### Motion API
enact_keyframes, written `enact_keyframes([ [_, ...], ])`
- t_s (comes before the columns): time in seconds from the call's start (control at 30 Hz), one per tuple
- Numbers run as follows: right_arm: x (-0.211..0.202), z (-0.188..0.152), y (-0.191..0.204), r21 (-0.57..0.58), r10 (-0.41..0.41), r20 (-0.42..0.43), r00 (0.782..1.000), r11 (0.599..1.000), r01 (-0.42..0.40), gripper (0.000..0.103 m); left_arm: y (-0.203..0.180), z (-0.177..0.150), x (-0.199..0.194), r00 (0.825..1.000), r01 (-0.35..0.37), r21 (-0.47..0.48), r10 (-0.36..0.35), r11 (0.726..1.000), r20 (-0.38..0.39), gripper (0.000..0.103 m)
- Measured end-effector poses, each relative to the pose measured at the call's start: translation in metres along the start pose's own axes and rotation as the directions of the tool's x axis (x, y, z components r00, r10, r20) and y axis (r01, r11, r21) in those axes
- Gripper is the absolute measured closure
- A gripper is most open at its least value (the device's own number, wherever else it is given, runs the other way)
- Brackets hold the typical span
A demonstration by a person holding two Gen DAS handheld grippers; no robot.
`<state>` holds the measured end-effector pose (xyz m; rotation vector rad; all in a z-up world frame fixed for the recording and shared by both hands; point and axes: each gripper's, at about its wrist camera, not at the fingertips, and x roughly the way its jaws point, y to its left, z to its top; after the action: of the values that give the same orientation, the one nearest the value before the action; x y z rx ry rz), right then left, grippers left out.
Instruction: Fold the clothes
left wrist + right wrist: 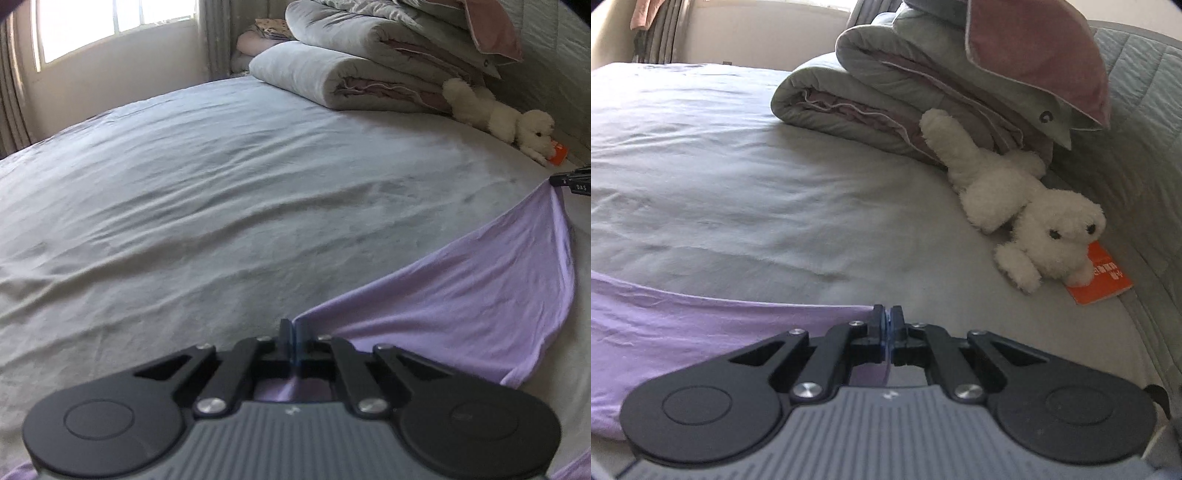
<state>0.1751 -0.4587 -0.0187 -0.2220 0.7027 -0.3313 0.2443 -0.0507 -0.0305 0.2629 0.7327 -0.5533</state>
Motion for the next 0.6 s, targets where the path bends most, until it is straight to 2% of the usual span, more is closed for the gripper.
enact_keyframes([
  [0.23,0.021,0.021,0.006,-0.005,-0.045,0.033,0.998,0.999,0.045,0.102,-0.001,0.002,-0.007,0.988,-0.096,-0.056,0.102,0.994,0.113,0.102],
  [0.37,0.048,0.036,0.01,0.023,-0.045,0.028,0.999,0.999,0.044,0.102,-0.006,0.0,0.011,0.987,-0.139,-0.063,0.143,0.988,0.066,0.101],
  [0.47,0.072,0.037,0.018,0.037,-0.015,-0.015,1.0,0.999,0.016,0.102,-0.017,-0.004,0.017,0.978,-0.194,-0.01,0.194,0.981,0.071,0.099],
  [0.53,0.082,0.034,0.022,0.038,-0.02,-0.026,0.999,0.999,0.021,0.1,-0.023,-0.003,0.016,0.974,-0.218,0.016,0.217,0.976,0.072,0.096],
  [0.57,0.082,0.033,0.022,0.039,-0.02,-0.019,1.0,0.999,0.021,0.097,-0.023,-0.002,0.014,0.974,-0.218,0.016,0.216,0.976,0.071,0.09],
  [0.6,0.08,0.034,0.02,0.047,-0.011,-0.022,1.0,0.999,0.012,0.092,-0.023,-0.001,0.011,0.976,-0.208,0.01,0.207,0.978,0.071,0.079],
])
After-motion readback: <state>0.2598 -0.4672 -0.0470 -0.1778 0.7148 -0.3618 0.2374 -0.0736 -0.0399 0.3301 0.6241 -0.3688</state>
